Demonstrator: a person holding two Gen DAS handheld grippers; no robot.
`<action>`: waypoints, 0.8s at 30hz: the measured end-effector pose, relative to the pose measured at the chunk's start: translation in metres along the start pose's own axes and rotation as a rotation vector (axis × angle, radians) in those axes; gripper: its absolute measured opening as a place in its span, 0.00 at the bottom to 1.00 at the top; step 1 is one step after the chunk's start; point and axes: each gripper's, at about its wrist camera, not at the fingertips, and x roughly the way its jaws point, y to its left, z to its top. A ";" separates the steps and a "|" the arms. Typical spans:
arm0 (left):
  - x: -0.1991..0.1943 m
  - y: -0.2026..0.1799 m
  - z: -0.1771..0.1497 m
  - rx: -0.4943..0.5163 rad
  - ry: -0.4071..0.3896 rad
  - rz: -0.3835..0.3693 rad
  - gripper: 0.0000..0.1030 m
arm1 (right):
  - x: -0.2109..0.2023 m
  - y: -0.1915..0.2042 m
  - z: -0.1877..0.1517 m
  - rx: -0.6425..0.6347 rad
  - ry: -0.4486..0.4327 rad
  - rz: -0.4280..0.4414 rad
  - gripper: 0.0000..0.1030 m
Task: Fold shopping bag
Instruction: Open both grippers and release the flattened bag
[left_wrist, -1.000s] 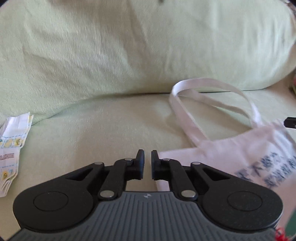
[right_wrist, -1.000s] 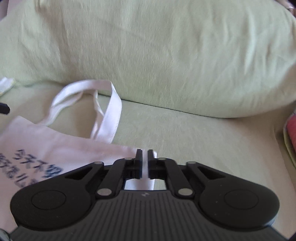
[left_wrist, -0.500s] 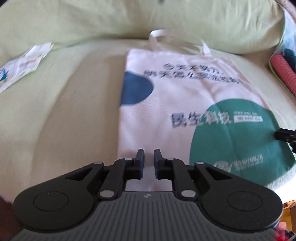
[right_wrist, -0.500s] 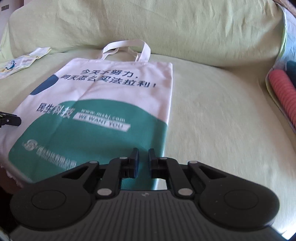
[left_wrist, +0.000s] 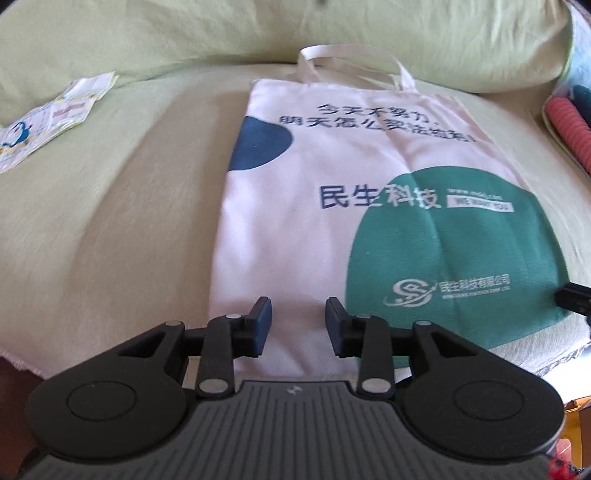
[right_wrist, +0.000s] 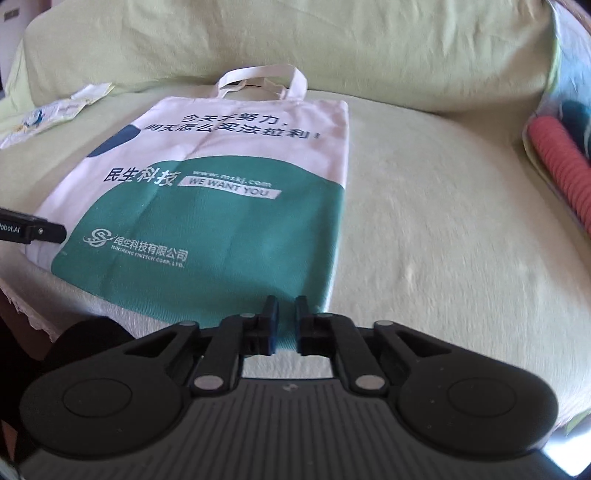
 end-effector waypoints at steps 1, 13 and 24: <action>-0.003 -0.001 0.000 -0.010 0.011 0.012 0.40 | -0.003 -0.002 -0.002 0.016 0.004 -0.003 0.02; -0.072 -0.026 0.003 -0.029 -0.070 -0.006 0.70 | -0.052 -0.001 0.023 0.184 -0.082 0.064 0.58; -0.106 -0.036 -0.008 -0.023 -0.102 0.035 0.70 | -0.072 0.009 0.022 0.216 -0.087 0.068 0.73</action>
